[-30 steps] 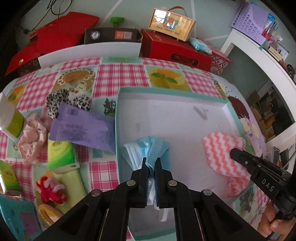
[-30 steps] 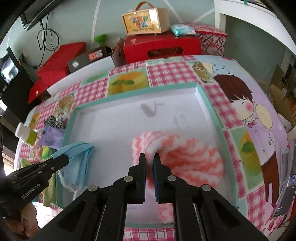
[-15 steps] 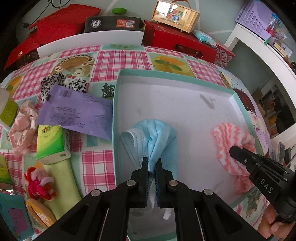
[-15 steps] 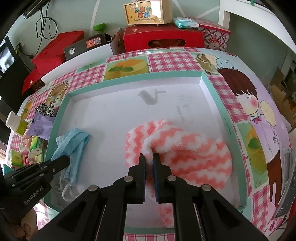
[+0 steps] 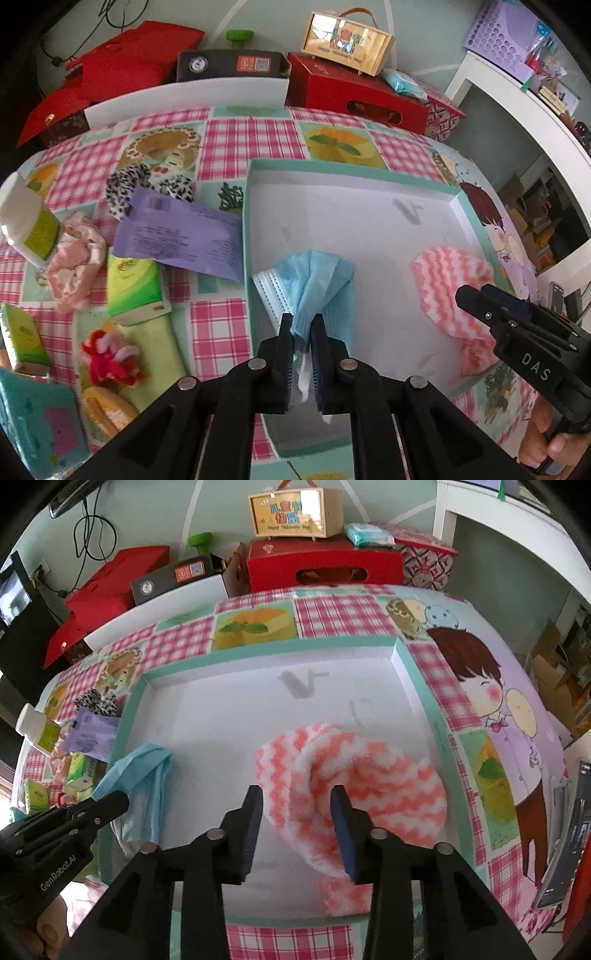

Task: Organize soft objects
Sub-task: 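Lower the cloth into the tray and open the right tool while the left tool releases the mask there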

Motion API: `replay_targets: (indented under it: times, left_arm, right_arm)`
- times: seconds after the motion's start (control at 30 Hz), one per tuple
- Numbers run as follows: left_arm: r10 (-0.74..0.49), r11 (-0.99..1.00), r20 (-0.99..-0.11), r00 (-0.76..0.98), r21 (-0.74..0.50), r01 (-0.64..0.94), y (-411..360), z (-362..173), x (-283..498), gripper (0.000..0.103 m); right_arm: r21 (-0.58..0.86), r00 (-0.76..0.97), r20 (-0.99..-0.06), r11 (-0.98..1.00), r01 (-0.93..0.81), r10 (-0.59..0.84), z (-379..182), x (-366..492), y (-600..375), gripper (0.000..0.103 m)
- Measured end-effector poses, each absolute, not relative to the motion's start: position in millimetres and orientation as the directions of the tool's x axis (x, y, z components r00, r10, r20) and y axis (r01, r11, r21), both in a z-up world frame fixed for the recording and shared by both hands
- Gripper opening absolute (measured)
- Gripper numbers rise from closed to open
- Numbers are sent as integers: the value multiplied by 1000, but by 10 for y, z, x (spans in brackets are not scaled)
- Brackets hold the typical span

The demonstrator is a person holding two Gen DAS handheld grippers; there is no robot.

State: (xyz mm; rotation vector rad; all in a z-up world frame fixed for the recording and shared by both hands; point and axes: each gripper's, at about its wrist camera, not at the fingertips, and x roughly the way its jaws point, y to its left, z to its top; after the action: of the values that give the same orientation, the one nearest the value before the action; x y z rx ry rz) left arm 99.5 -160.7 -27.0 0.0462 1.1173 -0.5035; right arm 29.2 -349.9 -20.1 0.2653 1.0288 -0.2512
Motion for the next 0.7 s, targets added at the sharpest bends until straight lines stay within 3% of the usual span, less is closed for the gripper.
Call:
replay_targets:
  times: [0.3, 0.43, 0.5, 0.63, 0.7]
  left_arm:
    - [-353, 900, -850, 392, -195, 389, -1388, 9, 916, 27]
    - [-348, 908, -838, 420, -191, 373, -1255, 124, 914, 63]
    - [-346, 912, -835, 427, -193, 362, -1200, 155, 924, 65]
    - [-348, 917, -831, 434, -205, 342, -1074, 192, 929, 84]
    - [-349, 921, -827, 440, -215, 326, -979, 206, 933, 87]
  right_arm:
    - [84, 510, -855, 947, 309, -91, -1, 234, -3356, 39]
    - [104, 528, -846, 951, 291, -69, 73, 218, -3278, 39]
    - [102, 532, -844, 953, 287, -69, 109, 216, -3240, 39]
    - [80, 536, -840, 956, 282, -88, 193, 211, -3157, 39]
    - [80, 541, -836, 956, 283, -90, 226, 208, -3137, 40]
